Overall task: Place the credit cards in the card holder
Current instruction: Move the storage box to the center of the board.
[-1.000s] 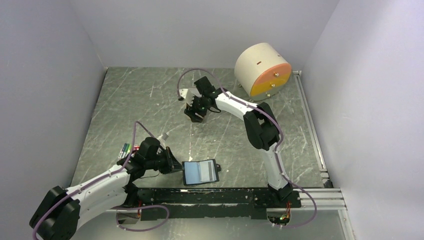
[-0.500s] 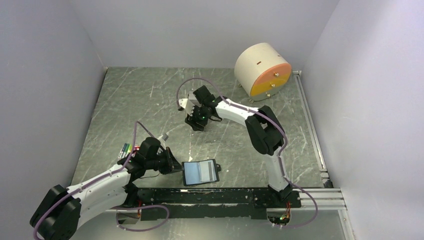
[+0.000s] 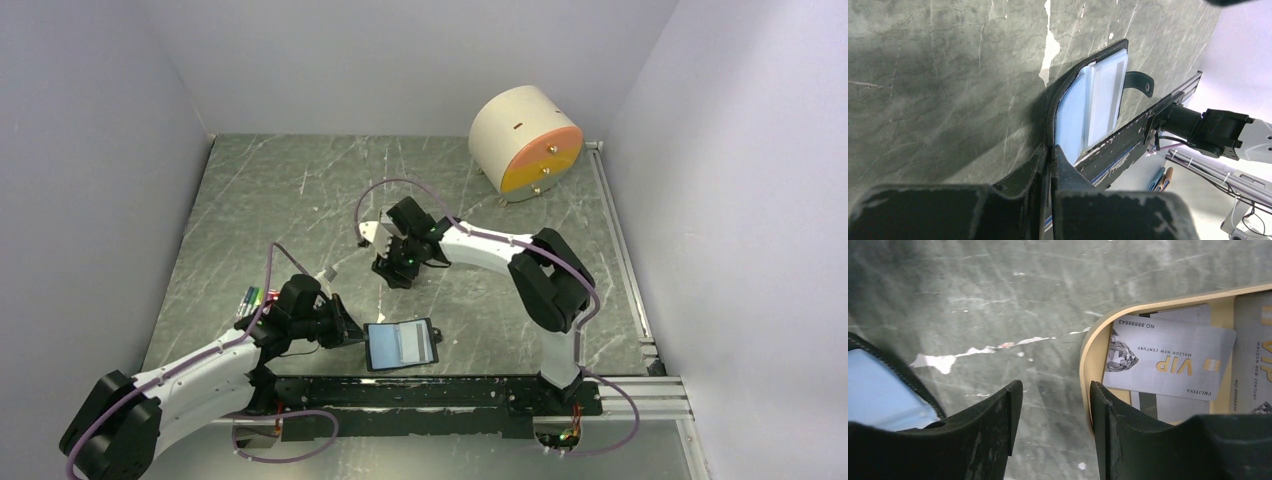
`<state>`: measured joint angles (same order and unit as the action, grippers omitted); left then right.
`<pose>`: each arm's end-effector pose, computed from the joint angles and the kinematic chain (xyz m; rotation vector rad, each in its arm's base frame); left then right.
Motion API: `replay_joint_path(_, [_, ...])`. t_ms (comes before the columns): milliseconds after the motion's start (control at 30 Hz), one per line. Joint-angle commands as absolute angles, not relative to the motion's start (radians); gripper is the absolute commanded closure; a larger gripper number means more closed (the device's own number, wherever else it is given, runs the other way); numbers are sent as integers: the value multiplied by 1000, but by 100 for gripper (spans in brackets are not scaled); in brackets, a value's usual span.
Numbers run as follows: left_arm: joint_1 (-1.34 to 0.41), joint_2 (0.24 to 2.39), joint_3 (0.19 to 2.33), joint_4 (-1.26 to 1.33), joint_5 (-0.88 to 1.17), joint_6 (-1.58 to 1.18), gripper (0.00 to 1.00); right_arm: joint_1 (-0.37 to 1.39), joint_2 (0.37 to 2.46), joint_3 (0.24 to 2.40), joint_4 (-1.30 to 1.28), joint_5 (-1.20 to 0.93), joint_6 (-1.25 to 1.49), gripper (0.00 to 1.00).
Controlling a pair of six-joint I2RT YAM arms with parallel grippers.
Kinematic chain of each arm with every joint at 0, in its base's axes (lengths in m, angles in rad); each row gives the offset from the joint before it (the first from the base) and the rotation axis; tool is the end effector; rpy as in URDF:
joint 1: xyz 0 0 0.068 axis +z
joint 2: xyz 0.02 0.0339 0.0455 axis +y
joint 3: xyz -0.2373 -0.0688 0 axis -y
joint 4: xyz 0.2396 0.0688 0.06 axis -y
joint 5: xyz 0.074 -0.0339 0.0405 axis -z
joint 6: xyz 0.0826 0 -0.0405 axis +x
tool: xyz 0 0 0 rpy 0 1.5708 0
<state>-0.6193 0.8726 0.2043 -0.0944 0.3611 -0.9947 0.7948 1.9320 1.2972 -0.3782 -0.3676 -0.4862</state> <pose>0.1476 -0.1411 0.0894 -0.2859 2.5934 -1.1317 0.2676 0.3151 0.1135 -1.6559 1.9913 0.5889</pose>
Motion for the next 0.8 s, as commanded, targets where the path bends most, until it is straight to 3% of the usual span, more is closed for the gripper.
replay_joint_path(0, [-626,870,198,-72,365,-990,91,837,1869,1233,-359,-370,-404,45])
replay_joint_path(367, [-625,911,190,-28,361,-973,91,866,1698,1221,-320,-267,-347,40])
replay_joint_path(700, [-625,887,207,-55,363,-968,91,839,1723,1298,-211,38,-458,21])
replay_joint_path(733, [-625,879,206,-62,362,-968,91,839,1747,1319,-225,49,-471,18])
replay_joint_path(767, [-625,873,205,-66,362,-969,91,840,1770,1340,-241,55,-481,4])
